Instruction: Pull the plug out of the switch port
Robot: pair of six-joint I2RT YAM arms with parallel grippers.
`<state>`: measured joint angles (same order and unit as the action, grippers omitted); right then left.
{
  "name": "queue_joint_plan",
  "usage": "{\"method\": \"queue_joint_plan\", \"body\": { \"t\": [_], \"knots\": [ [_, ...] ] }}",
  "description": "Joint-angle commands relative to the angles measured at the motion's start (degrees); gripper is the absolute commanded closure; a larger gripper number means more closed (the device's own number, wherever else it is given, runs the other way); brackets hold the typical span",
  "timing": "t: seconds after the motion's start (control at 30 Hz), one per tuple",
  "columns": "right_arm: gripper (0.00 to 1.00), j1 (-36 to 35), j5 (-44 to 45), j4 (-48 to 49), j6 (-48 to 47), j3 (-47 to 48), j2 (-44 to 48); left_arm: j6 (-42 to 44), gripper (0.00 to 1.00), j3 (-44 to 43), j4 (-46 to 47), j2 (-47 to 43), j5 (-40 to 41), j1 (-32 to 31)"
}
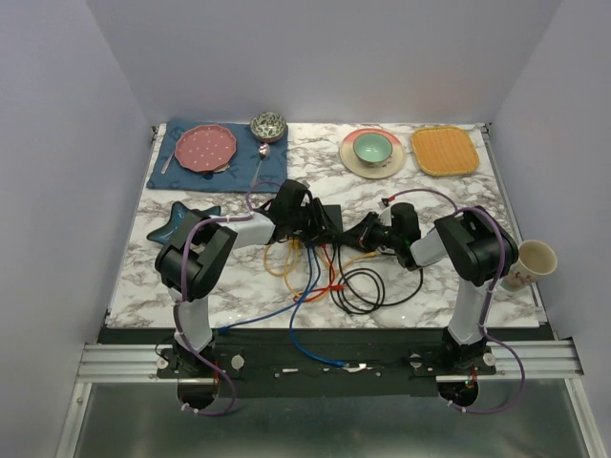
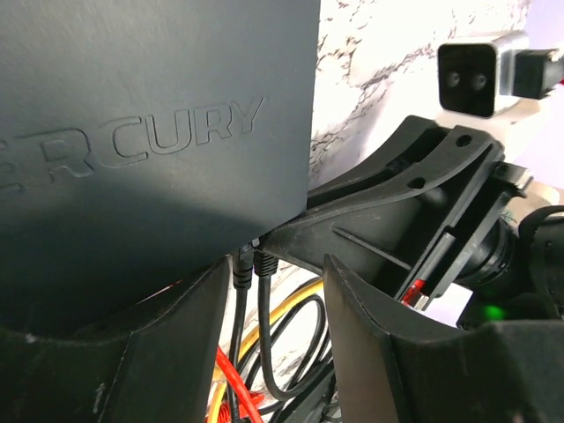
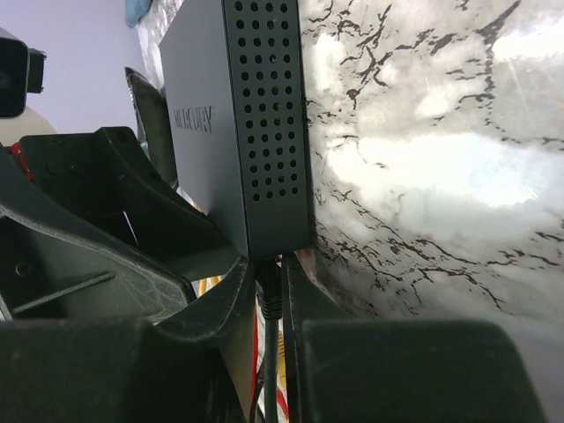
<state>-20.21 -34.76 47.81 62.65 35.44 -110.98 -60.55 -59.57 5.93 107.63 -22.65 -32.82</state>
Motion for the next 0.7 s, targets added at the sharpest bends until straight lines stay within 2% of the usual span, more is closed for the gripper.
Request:
{"method": "queue_joint_plan", "body": {
  "t": [0.0, 0.23, 0.33, 0.67],
  "knots": [
    [0.99, -0.27, -1.01, -1.31, -2.18, -0.46, 1.82, -0.36, 0.40, -0.63, -0.30, 0.74, 2.52, 0.39],
    [0.99, -0.36, -1.54, -3.51, -3.67, -1.16, 2.69, 1.14, 0.41, -4.59, -7.41, 2.49, 9.20, 0.91],
    [0.99, -0.80, -0.75, -6.41, -5.25, -1.86, 3.75, -0.26, 0.41, -4.33, -7.60, 3.37, 10.43, 1.26],
    [0.99, -1.33, -1.71, -6.42, -5.96, -4.15, 3.49, -2.55, 0.42, -4.85, -6.64, 5.83, 10.79, 1.35]
  ]
}}
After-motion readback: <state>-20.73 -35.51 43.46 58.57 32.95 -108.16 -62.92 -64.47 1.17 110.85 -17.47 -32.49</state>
